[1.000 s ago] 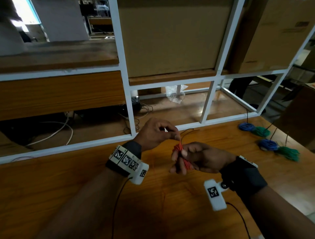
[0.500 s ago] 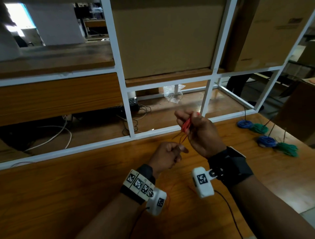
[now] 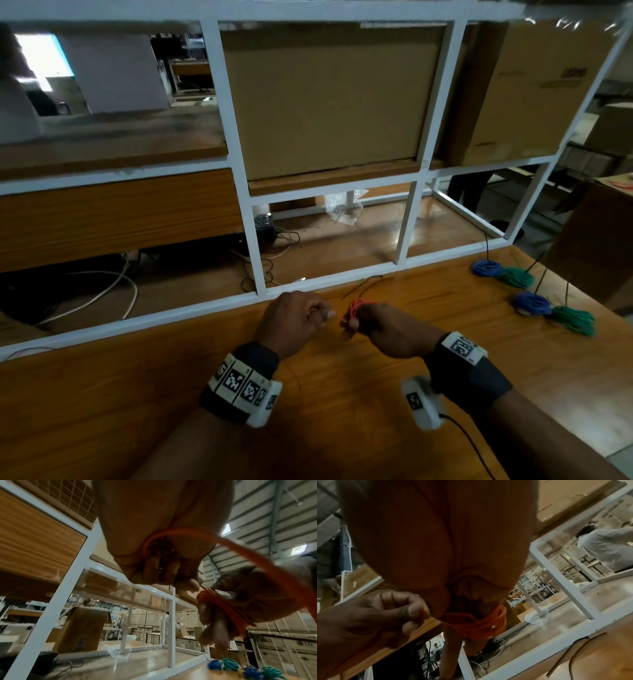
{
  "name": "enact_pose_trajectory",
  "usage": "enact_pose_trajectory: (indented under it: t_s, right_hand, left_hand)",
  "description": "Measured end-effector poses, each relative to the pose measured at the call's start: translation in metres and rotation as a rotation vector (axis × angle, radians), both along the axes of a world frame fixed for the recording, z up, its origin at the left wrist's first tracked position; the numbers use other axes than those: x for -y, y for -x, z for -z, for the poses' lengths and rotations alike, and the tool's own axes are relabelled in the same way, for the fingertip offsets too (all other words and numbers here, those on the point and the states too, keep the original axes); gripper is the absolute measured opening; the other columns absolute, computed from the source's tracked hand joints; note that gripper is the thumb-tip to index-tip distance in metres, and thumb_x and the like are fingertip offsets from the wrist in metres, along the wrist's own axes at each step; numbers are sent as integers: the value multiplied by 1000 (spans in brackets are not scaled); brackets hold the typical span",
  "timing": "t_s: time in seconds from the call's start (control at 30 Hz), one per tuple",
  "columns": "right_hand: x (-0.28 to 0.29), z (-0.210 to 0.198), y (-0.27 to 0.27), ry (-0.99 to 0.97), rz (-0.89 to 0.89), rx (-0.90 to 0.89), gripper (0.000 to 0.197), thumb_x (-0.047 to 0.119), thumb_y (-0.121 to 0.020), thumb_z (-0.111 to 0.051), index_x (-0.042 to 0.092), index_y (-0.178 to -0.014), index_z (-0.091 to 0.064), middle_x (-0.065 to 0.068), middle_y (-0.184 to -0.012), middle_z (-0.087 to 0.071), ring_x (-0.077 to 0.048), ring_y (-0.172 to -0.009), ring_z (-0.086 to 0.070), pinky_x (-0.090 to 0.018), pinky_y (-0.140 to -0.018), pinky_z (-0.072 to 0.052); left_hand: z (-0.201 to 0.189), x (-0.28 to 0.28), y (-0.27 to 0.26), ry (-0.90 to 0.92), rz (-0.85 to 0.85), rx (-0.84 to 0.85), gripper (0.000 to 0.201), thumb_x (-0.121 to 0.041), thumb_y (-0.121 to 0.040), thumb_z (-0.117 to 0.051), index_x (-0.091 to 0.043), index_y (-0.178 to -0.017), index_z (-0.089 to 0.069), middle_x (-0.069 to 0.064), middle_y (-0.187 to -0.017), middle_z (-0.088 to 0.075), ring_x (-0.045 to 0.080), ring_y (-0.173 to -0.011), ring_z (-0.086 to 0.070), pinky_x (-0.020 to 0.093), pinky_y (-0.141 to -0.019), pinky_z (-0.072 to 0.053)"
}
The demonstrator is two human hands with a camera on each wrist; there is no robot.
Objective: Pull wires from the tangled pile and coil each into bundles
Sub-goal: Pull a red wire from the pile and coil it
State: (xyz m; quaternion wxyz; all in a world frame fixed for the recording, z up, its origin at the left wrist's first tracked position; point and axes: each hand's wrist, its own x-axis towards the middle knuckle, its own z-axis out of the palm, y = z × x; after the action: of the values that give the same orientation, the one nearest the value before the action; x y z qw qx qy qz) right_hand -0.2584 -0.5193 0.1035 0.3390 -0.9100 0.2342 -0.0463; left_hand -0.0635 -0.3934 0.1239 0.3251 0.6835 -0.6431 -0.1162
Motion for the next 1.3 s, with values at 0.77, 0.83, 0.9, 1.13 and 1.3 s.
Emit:
enact_pose_trajectory:
  t_s: [0.77, 0.83, 0.9, 1.13, 1.3]
  right_hand:
    - [-7, -52, 10, -1328, 8, 1137, 27, 22, -100, -58, 4, -120, -56, -29, -137, -60, -33, -127, -62, -35, -103, -54]
    - [-7, -55, 6, -1205, 189, 1243, 26, 22, -106, -45, 3, -123, -52, -26, -139, -61, -32, -130, -61, -35, -108, -52]
    - [0, -50, 0, -914, 290, 1237, 33, 28, -110, -36, 3, -124, -52, -21, -136, -65, -27, -129, -62, -37, -112, -48]
    - [19, -7, -5, 298, 180, 283, 27, 5, -101, -46, 27, -96, -61, 3, -103, -62, -12, -94, -62, -34, -85, -55]
    - [-6, 3, -3, -206, 0, -37, 35, 33, -111, -42, 9, -107, -68, -3, -99, -77, -15, -100, -69, -37, -97, -53]
  left_hand:
    - [29, 17, 30, 30, 88, -580, 18, -28, -98, -62, -21, -106, -76, -16, -65, -65, 1, -59, -54, 19, -60, -41]
    - [35, 15, 32, 7, 85, -611, 21, -37, -96, -63, -21, -102, -75, -8, -61, -60, 5, -56, -51, 24, -58, -40]
    - [38, 10, 34, -7, 94, -640, 23, -43, -94, -63, -23, -97, -74, -7, -59, -60, 8, -54, -51, 26, -56, -40]
    - [34, -4, 14, -45, 58, -519, 18, -38, -92, -68, -23, -96, -76, -16, -78, -72, -2, -70, -63, 19, -65, -47]
    - [17, -4, -14, -21, 70, -206, 14, -35, -95, -65, -28, -88, -75, -17, -87, -72, -1, -84, -65, 30, -80, -54]
